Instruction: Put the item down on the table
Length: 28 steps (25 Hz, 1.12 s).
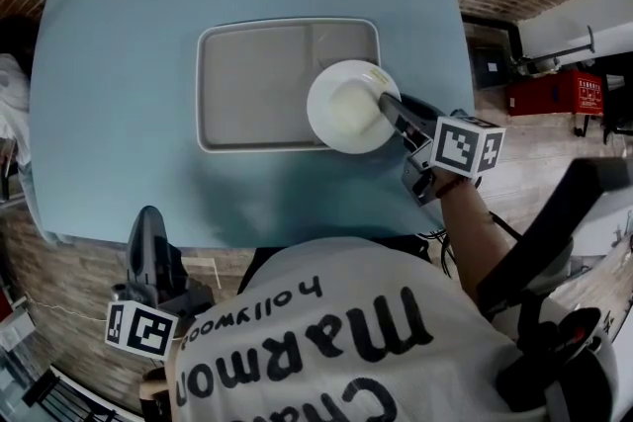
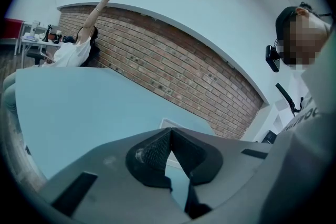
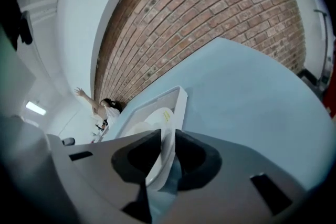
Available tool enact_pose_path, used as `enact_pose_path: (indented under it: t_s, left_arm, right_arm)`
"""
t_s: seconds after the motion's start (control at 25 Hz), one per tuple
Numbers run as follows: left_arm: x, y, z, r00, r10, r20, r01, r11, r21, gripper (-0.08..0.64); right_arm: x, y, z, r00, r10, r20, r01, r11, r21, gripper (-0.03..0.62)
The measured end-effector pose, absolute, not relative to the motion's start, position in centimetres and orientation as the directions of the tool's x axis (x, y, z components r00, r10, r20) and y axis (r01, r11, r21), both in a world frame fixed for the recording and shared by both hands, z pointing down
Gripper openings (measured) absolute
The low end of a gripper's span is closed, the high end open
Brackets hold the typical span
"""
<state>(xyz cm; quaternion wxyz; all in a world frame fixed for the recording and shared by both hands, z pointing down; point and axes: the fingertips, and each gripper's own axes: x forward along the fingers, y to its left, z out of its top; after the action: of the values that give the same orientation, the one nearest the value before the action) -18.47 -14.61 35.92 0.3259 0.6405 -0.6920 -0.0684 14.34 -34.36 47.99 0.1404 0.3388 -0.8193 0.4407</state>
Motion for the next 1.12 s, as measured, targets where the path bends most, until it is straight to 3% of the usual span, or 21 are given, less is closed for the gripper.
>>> enact_pose_path:
  t_s: [0.32,0.6,1.12]
  left_arm:
    - [-18.6,-13.9,35.9,0.029,-0.932,0.362,-0.838,0.175,0.516,0.008]
    - [-18.6,-13.2,35.9,0.018,-0.932,0.361,-0.837,0.184,0.516,0.008]
    - [-17.0,-11.4,35.4,-0.005,-0.94,0.341,-0.828,0.196,0.525,0.008]
  right_arm:
    - [13.5,-33.8,48.5,-0.67,-0.418,0.613,-0.725,0.547,-0.419,0.091]
    - [13.1,-34.0,48.4,-0.632,-0.441,0.637,-0.734,0.605,-0.31,0.101]
    - [12.0,-33.5,48.2,-0.596,-0.429,0.679,-0.636,0.768,-0.073,0.137]
